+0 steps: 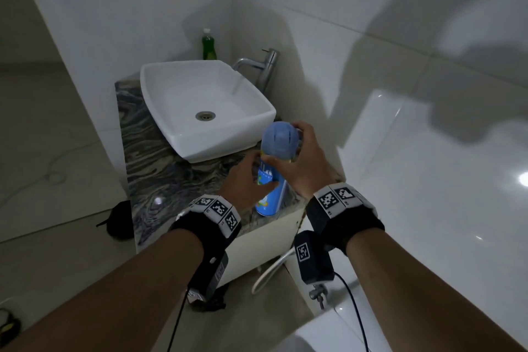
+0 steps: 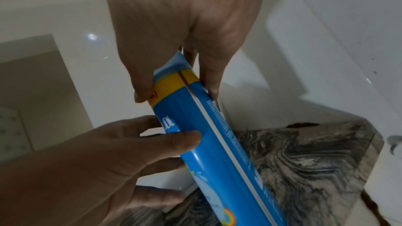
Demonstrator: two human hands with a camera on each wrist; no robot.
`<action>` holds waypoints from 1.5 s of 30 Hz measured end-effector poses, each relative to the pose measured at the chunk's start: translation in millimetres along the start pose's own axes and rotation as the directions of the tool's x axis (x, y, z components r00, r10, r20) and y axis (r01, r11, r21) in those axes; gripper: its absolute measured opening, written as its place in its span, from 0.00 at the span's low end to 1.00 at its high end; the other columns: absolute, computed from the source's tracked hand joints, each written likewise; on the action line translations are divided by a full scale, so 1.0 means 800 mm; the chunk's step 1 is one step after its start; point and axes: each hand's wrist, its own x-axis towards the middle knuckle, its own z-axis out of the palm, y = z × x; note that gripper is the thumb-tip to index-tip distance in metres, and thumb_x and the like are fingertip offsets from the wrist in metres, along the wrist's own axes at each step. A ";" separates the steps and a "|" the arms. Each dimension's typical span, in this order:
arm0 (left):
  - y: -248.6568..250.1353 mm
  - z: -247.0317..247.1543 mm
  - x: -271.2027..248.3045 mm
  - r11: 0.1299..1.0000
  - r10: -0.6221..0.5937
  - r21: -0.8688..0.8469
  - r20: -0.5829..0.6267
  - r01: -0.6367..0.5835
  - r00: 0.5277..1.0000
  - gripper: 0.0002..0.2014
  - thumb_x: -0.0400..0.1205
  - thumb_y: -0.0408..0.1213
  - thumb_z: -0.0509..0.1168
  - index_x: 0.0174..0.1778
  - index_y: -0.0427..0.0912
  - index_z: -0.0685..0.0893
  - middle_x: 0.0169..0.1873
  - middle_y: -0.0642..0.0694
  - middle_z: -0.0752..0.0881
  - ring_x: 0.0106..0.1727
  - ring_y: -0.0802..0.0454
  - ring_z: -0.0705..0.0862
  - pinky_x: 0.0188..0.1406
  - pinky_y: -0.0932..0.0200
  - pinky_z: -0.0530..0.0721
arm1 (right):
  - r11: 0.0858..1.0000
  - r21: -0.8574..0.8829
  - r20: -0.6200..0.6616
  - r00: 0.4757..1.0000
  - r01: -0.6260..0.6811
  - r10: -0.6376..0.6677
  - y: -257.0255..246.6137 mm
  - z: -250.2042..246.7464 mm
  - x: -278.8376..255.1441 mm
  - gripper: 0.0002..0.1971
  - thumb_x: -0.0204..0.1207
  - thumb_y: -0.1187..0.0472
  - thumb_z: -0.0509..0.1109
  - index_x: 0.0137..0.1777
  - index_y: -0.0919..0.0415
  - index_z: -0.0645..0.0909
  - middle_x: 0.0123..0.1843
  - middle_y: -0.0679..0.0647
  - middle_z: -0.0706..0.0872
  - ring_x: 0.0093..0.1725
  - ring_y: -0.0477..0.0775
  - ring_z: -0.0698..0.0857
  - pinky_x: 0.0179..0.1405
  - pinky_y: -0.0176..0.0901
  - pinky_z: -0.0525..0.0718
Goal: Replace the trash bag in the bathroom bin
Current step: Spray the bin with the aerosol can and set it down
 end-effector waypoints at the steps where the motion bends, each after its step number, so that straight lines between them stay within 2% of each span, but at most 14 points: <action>1: -0.005 0.000 0.004 1.000 -0.001 0.004 0.008 0.001 1.000 0.24 0.71 0.42 0.76 0.61 0.43 0.76 0.52 0.45 0.87 0.52 0.49 0.86 0.54 0.50 0.85 | 1.000 0.008 0.002 1.000 -0.003 0.003 0.007 0.003 0.005 0.32 0.63 0.62 0.83 0.61 0.49 0.68 0.54 0.43 0.81 0.47 0.35 0.83 0.38 0.25 0.80; 5: -0.021 0.001 0.020 1.000 0.012 0.015 0.012 -0.012 1.000 0.26 0.72 0.46 0.76 0.64 0.45 0.76 0.52 0.47 0.87 0.52 0.51 0.86 0.53 0.51 0.86 | 1.000 0.018 -0.018 1.000 -0.013 0.014 0.025 0.011 0.022 0.32 0.63 0.60 0.83 0.63 0.49 0.68 0.57 0.44 0.81 0.51 0.32 0.81 0.40 0.21 0.78; 8: -0.023 0.000 0.029 1.000 0.007 0.027 0.015 -0.007 1.000 0.26 0.74 0.43 0.75 0.65 0.43 0.75 0.55 0.49 0.86 0.53 0.54 0.84 0.49 0.67 0.80 | 1.000 0.008 -0.023 1.000 -0.004 0.004 0.032 0.016 0.036 0.33 0.63 0.56 0.84 0.64 0.51 0.69 0.60 0.48 0.81 0.53 0.39 0.83 0.42 0.22 0.79; 13: -0.024 0.000 0.042 0.998 0.033 0.060 0.007 -0.033 0.999 0.24 0.76 0.41 0.73 0.67 0.42 0.75 0.52 0.54 0.81 0.52 0.58 0.80 0.41 0.84 0.73 | 1.000 -0.005 -0.016 1.000 0.000 0.000 0.043 0.022 0.052 0.36 0.64 0.53 0.83 0.69 0.52 0.69 0.64 0.50 0.81 0.60 0.50 0.83 0.56 0.47 0.86; 18: -0.024 0.003 0.046 0.998 0.034 0.044 0.044 -0.036 0.998 0.26 0.79 0.41 0.70 0.72 0.44 0.72 0.64 0.48 0.82 0.63 0.54 0.81 0.59 0.64 0.77 | 0.999 -0.049 0.002 1.000 -0.011 0.011 0.048 0.023 0.050 0.43 0.65 0.48 0.81 0.77 0.51 0.63 0.72 0.51 0.77 0.68 0.52 0.80 0.62 0.58 0.83; 21: -0.021 0.004 0.045 0.998 0.022 0.060 0.053 -0.025 0.998 0.27 0.79 0.41 0.69 0.74 0.44 0.70 0.66 0.47 0.81 0.66 0.51 0.81 0.60 0.62 0.76 | 0.995 -0.095 0.008 0.999 -0.032 0.033 0.043 0.020 0.046 0.44 0.67 0.49 0.80 0.80 0.53 0.60 0.75 0.53 0.76 0.70 0.54 0.79 0.65 0.59 0.81; 24: -0.019 0.005 0.044 0.997 0.013 0.073 0.033 -0.016 0.999 0.29 0.79 0.41 0.70 0.75 0.43 0.68 0.67 0.46 0.80 0.68 0.49 0.79 0.59 0.64 0.73 | 0.994 -0.108 0.020 0.999 -0.033 0.035 0.032 0.010 0.039 0.37 0.72 0.55 0.77 0.78 0.55 0.62 0.72 0.56 0.79 0.67 0.57 0.81 0.65 0.52 0.80; 26: -0.016 0.003 0.043 0.997 -0.017 0.071 0.030 0.015 0.999 0.33 0.78 0.43 0.71 0.77 0.42 0.66 0.69 0.45 0.79 0.69 0.47 0.78 0.61 0.62 0.74 | 0.993 -0.116 0.011 0.999 -0.029 0.030 0.023 -0.002 0.030 0.30 0.74 0.57 0.76 0.73 0.49 0.67 0.66 0.53 0.82 0.63 0.52 0.83 0.63 0.47 0.80; 28: -0.010 -0.001 0.041 0.993 -0.082 0.087 0.035 0.079 0.996 0.40 0.77 0.47 0.71 0.80 0.41 0.59 0.73 0.42 0.76 0.72 0.45 0.76 0.67 0.53 0.76 | 0.986 -0.166 -0.011 0.999 -0.035 0.033 0.017 -0.015 0.019 0.27 0.73 0.52 0.76 0.69 0.44 0.69 0.65 0.49 0.82 0.63 0.49 0.82 0.65 0.48 0.80; 31: 0.010 -0.006 0.028 0.984 -0.120 0.139 0.024 0.115 0.993 0.45 0.76 0.51 0.70 0.83 0.41 0.53 0.78 0.41 0.68 0.77 0.42 0.70 0.74 0.42 0.72 | 0.962 -0.260 -0.037 0.996 -0.082 0.075 0.009 -0.035 -0.004 0.32 0.75 0.47 0.72 0.76 0.54 0.69 0.73 0.53 0.79 0.71 0.52 0.78 0.70 0.50 0.76; 34: 0.045 -0.011 0.005 0.990 -0.077 0.121 -0.013 0.078 0.997 0.41 0.78 0.46 0.69 0.82 0.40 0.54 0.79 0.42 0.67 0.78 0.44 0.68 0.77 0.45 0.69 | 0.959 -0.258 -0.075 0.992 -0.119 0.103 -0.012 -0.061 -0.039 0.24 0.77 0.51 0.70 0.73 0.54 0.74 0.70 0.52 0.81 0.67 0.49 0.79 0.65 0.41 0.75; 37: 0.092 -0.020 -0.028 0.986 0.015 0.166 -0.044 -0.007 0.999 0.36 0.80 0.45 0.67 0.80 0.41 0.60 0.76 0.41 0.72 0.75 0.43 0.72 0.75 0.48 0.71 | 0.959 -0.258 -0.111 0.989 -0.120 0.094 -0.034 -0.090 -0.086 0.21 0.77 0.50 0.70 0.69 0.51 0.77 0.67 0.51 0.83 0.66 0.47 0.81 0.64 0.41 0.76; 41: 0.167 -0.018 -0.095 0.989 -0.039 0.142 0.053 0.031 0.998 0.32 0.80 0.46 0.67 0.79 0.43 0.65 0.76 0.42 0.73 0.75 0.43 0.73 0.73 0.47 0.73 | 0.954 -0.268 -0.145 0.985 -0.132 0.095 -0.065 -0.136 -0.166 0.24 0.78 0.48 0.69 0.72 0.54 0.75 0.67 0.50 0.83 0.66 0.47 0.81 0.63 0.39 0.77; 45: 0.252 0.010 -0.199 0.995 0.052 0.080 0.134 -0.063 0.990 0.24 0.80 0.39 0.68 0.72 0.40 0.75 0.65 0.42 0.83 0.61 0.50 0.82 0.62 0.64 0.78 | 0.949 -0.271 -0.228 0.969 -0.159 0.097 -0.092 -0.187 -0.278 0.21 0.77 0.47 0.69 0.69 0.50 0.77 0.62 0.45 0.85 0.62 0.43 0.83 0.63 0.41 0.79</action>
